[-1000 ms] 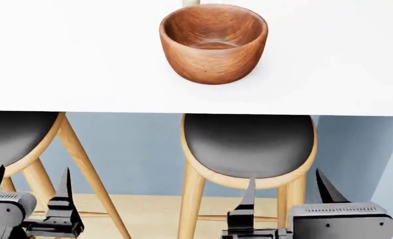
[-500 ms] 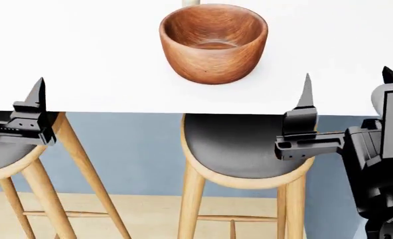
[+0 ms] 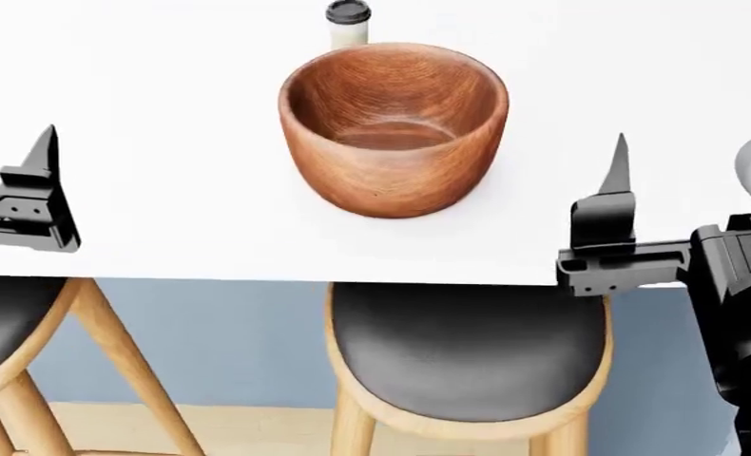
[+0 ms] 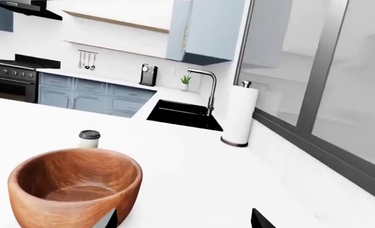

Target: Place the cup inside the bowl on the dining table and move the bowl to any counter.

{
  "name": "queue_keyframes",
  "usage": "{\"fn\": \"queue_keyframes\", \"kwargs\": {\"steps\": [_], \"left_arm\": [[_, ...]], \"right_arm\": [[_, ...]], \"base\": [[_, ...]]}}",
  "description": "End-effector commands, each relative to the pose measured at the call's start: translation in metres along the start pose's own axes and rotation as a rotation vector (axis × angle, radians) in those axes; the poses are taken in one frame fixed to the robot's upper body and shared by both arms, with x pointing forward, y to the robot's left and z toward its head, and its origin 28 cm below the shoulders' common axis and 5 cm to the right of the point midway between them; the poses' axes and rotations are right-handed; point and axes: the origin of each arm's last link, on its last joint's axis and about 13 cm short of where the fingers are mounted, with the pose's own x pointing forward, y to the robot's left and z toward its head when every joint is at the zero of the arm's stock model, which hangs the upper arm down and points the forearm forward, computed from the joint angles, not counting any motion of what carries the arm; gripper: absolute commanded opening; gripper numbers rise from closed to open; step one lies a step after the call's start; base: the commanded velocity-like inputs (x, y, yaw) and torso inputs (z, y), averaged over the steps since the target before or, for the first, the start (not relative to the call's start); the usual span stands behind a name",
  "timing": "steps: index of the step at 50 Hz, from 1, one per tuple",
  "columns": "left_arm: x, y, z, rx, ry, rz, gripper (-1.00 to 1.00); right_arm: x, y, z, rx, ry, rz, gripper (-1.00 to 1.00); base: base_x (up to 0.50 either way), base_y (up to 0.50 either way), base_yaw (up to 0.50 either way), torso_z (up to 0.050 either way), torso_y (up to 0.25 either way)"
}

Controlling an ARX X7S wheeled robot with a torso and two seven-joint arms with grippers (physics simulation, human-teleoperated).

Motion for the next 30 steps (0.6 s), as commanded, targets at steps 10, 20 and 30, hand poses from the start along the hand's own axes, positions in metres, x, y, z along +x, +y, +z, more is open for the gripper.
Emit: {"fn": "queue_keyframes", "kwargs": {"steps": [10, 20, 30], "left_arm": [[-0.0007, 0.0015, 0.0016, 0.005, -0.005, 0.005, 1.00], [-0.0034, 0.0026, 0.0023, 0.009, -0.006, -0.003, 1.00], [-0.0042, 0.0029, -0.0002, 0.006, -0.001, -0.008, 1.00]], "right_arm": [[-0.0007, -0.0006, -0.0002, -0.029, 0.010, -0.009, 1.00], [-0.0006, -0.0006, -0.0003, -0.029, 0.005, -0.005, 1.00], [-0.0007, -0.0006, -0.0002, -0.023, 0.014, 0.000, 1.00]], "base": [[0.50, -0.02, 0.00, 0.000, 0.000], [0.50, 0.00, 0.00, 0.000, 0.002], [0.50, 0.00, 0.00, 0.000, 0.001]]}}
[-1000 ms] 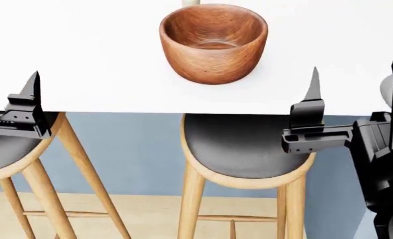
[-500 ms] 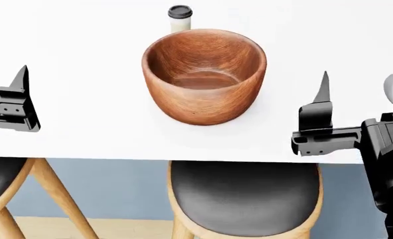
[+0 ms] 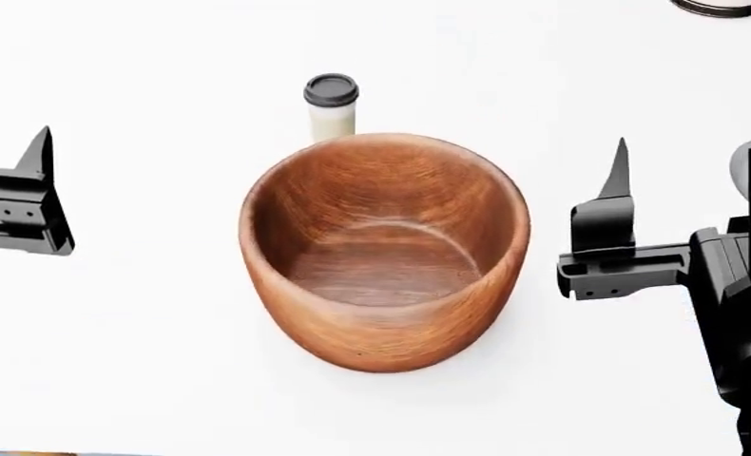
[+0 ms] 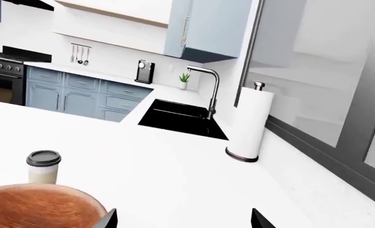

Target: Place the cup inside the bowl on the dining table and move the bowl to any counter.

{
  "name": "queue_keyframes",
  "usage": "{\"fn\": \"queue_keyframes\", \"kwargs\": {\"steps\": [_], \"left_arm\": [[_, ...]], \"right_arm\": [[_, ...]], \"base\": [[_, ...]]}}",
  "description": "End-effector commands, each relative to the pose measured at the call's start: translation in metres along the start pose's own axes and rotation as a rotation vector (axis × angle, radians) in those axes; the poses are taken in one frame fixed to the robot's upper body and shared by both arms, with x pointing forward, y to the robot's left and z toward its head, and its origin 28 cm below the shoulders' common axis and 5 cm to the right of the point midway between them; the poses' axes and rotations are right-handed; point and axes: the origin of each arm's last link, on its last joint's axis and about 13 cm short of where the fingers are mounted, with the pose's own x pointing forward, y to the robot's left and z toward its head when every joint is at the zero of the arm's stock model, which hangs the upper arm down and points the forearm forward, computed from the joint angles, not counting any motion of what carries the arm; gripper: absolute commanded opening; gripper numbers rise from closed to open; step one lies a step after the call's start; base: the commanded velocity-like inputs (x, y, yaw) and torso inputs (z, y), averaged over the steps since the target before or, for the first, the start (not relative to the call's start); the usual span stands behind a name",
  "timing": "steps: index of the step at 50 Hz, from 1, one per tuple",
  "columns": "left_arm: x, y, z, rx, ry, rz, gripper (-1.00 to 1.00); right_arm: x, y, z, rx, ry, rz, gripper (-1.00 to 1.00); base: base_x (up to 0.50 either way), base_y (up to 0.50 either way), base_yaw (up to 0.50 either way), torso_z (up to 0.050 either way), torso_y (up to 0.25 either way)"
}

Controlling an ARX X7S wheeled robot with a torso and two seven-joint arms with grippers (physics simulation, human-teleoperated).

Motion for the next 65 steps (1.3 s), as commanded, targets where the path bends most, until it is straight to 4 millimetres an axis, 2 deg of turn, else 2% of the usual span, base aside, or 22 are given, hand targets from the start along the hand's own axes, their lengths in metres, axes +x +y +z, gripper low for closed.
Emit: {"fn": "queue_keyframes", "kwargs": {"steps": [1, 17, 22, 42, 48, 60, 61, 62, 63, 64, 65], "left_arm": [[-0.001, 0.000, -0.001, -0.001, 0.004, -0.007, 1.00], [0.000, -0.005, -0.001, -0.004, 0.002, -0.017, 1.00], [-0.003, 0.002, -0.001, -0.005, 0.002, -0.015, 1.00], [-0.001, 0.000, -0.002, -0.001, 0.005, -0.014, 1.00], [-0.001, -0.001, -0.003, -0.001, 0.009, -0.015, 1.00], [0.001, -0.002, -0.006, 0.005, 0.020, -0.019, 1.00], [0.001, -0.002, -0.007, 0.007, 0.022, -0.019, 1.00], [0.001, -0.002, -0.007, 0.007, 0.021, -0.018, 1.00], [0.001, -0.001, -0.006, 0.007, 0.021, -0.018, 1.00], [0.001, -0.001, -0.006, 0.007, 0.022, -0.018, 1.00], [0.000, -0.001, -0.007, 0.002, 0.021, -0.019, 1.00]], "right_arm": [[0.000, 0.000, 0.000, 0.008, 0.000, -0.003, 1.00], [0.000, 0.000, 0.000, 0.008, -0.003, 0.006, 1.00], [0.000, 0.000, 0.000, 0.010, 0.005, 0.000, 1.00], [0.000, 0.000, 0.000, 0.017, 0.020, 0.017, 1.00], [0.000, 0.000, 0.000, 0.043, 0.040, 0.051, 1.00], [0.000, 0.000, 0.000, 0.111, 0.108, 0.264, 1.00], [0.029, 0.022, -0.004, 0.102, 0.215, 0.323, 1.00], [0.059, 0.031, 0.009, 0.095, 0.214, 0.334, 1.00], [0.082, 0.026, 0.033, 0.093, 0.182, 0.308, 1.00], [0.087, 0.023, 0.056, 0.080, 0.117, 0.302, 1.00], [0.093, 0.028, 0.059, 0.073, 0.110, 0.317, 1.00]], "base": [[0.50, 0.00, 0.00, 0.000, 0.000], [0.50, 0.00, 0.00, 0.000, 0.001], [0.49, 0.00, 0.00, 0.000, 0.000], [0.26, 0.00, 0.00, 0.000, 0.001], [0.00, 0.00, 0.00, 0.000, 0.000], [0.00, 0.00, 0.00, 0.000, 0.000], [0.00, 0.00, 0.00, 0.000, 0.000], [0.00, 0.00, 0.00, 0.000, 0.000], [0.00, 0.00, 0.00, 0.000, 0.000], [0.00, 0.00, 0.00, 0.000, 0.000], [0.00, 0.00, 0.00, 0.000, 0.000]]}}
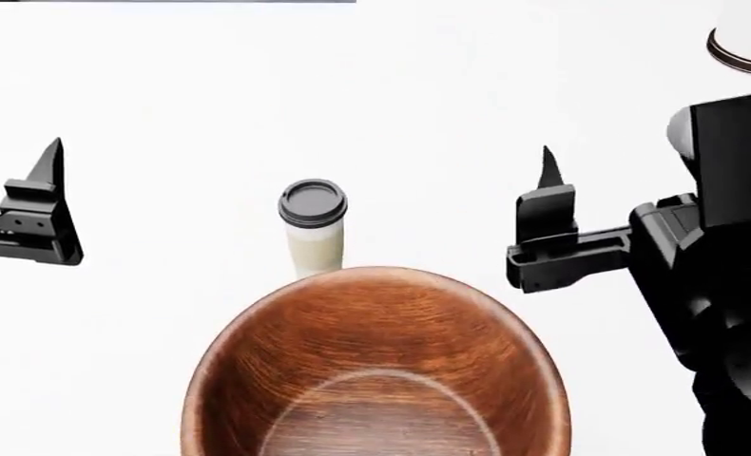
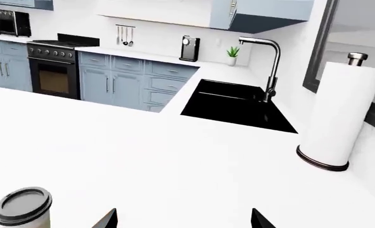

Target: Place the cup inside the bowl on the dining table and move the bowl to any counter.

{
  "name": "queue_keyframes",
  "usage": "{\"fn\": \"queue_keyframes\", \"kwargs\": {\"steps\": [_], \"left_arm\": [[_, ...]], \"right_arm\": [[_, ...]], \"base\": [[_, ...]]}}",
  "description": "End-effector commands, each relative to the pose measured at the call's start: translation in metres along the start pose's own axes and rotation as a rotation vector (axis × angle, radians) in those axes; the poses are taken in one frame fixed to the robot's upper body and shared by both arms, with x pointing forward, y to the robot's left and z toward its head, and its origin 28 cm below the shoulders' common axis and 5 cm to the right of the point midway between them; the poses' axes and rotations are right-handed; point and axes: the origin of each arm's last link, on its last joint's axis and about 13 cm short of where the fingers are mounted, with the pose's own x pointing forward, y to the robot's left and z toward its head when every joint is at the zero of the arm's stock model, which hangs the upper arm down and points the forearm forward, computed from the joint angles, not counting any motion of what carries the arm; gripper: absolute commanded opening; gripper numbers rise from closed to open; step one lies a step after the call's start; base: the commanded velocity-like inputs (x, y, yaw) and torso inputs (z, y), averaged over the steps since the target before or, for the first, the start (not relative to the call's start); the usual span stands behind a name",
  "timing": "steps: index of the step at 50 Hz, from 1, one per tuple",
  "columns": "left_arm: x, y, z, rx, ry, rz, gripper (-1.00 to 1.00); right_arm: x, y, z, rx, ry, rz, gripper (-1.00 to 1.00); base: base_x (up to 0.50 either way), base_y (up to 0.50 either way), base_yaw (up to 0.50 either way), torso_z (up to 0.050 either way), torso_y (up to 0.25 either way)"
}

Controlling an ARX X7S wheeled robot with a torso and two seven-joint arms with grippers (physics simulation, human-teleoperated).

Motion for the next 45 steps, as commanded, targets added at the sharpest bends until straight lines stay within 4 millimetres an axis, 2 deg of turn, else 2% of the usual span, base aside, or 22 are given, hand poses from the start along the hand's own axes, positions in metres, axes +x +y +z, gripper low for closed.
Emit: {"fn": "queue_keyframes", "kwargs": {"steps": [1, 5, 14, 27, 30, 45], "left_arm": [[-0.001, 0.000, -0.002, -0.005, 0.004, -0.004, 1.00], [-0.001, 0.002, -0.005, -0.010, 0.010, -0.010, 1.00], [-0.002, 0.005, -0.008, -0.017, 0.014, -0.002, 1.00], [-0.002, 0.008, -0.011, -0.021, 0.022, 0.003, 1.00], [-0.001, 0.008, -0.012, -0.021, 0.024, 0.004, 1.00], [0.001, 0.008, -0.017, -0.026, 0.034, 0.006, 1.00]], "right_arm": [[0.071, 0.018, 0.061, -0.048, 0.007, 0.151, 1.00], [0.085, 0.030, 0.053, -0.097, 0.021, 0.201, 1.00], [0.110, 0.041, 0.051, -0.041, 0.053, 0.266, 1.00], [0.164, 0.061, 0.049, 0.004, 0.139, 0.380, 1.00], [0.175, 0.066, 0.041, 0.019, 0.169, 0.415, 1.00], [0.176, 0.091, 0.013, 0.054, 0.219, 0.532, 1.00]], "base": [[0.00, 0.00, 0.00, 0.000, 0.000], [0.00, 0.00, 0.00, 0.000, 0.000], [0.00, 0.00, 0.00, 0.000, 0.000], [0.00, 0.00, 0.00, 0.000, 0.000], [0.00, 0.00, 0.00, 0.000, 0.000], [0.00, 0.00, 0.00, 0.000, 0.000]]}}
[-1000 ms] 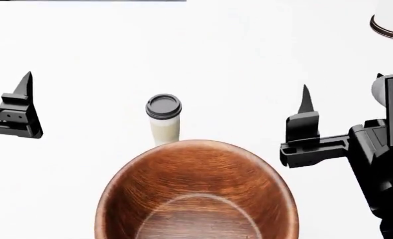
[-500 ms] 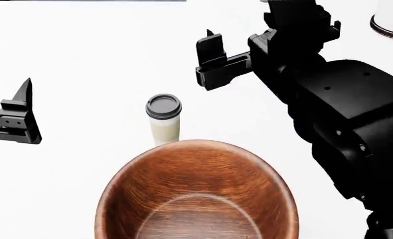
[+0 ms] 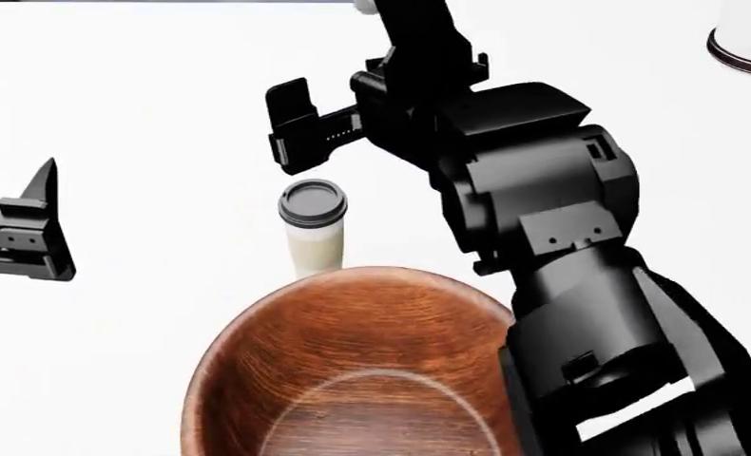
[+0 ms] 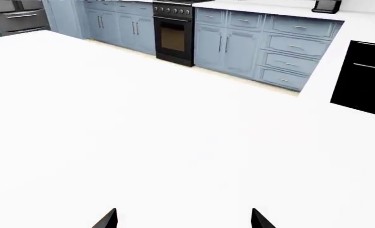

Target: Place the cup inside the bowl on the dining table and move the bowl to any counter.

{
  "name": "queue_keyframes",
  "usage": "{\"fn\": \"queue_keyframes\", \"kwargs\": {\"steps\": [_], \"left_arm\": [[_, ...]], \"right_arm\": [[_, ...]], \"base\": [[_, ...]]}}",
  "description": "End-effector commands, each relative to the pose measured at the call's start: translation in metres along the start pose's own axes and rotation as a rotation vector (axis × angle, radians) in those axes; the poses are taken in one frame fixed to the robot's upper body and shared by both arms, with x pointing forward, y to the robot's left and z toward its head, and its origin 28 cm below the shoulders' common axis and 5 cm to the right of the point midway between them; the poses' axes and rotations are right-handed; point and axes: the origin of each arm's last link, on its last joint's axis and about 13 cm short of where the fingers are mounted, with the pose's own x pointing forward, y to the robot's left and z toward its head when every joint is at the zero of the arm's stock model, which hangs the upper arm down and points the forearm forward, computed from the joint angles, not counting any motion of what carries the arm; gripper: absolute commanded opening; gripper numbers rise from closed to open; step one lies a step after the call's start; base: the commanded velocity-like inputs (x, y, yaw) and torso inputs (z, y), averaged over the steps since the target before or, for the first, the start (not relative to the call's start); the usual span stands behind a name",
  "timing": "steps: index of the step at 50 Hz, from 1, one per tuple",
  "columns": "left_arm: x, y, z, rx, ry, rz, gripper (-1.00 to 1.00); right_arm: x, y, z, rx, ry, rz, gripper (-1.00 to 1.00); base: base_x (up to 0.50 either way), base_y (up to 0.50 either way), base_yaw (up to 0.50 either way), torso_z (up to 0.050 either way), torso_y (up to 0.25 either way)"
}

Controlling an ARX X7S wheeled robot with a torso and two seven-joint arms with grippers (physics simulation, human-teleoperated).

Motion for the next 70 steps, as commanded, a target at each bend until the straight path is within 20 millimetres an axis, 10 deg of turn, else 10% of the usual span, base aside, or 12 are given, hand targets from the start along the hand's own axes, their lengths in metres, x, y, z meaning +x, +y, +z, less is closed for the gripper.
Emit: {"fn": "queue_keyframes", "kwargs": {"steps": [1, 70], "left_arm": [[0.000, 0.003, -0.003, -0.005, 0.007, 0.001, 1.00], [0.004, -0.001, -0.010, -0.006, 0.026, -0.009, 1.00]], "right_arm": [[0.012, 0.009, -0.012, 0.008, 0.030, 0.062, 1.00], [0.016, 0.025, -0.054, 0.090, 0.227, 0.082, 1.00]], "base": [[0.00, 0.00, 0.00, 0.000, 0.000], [0.00, 0.00, 0.00, 0.000, 0.000]]}}
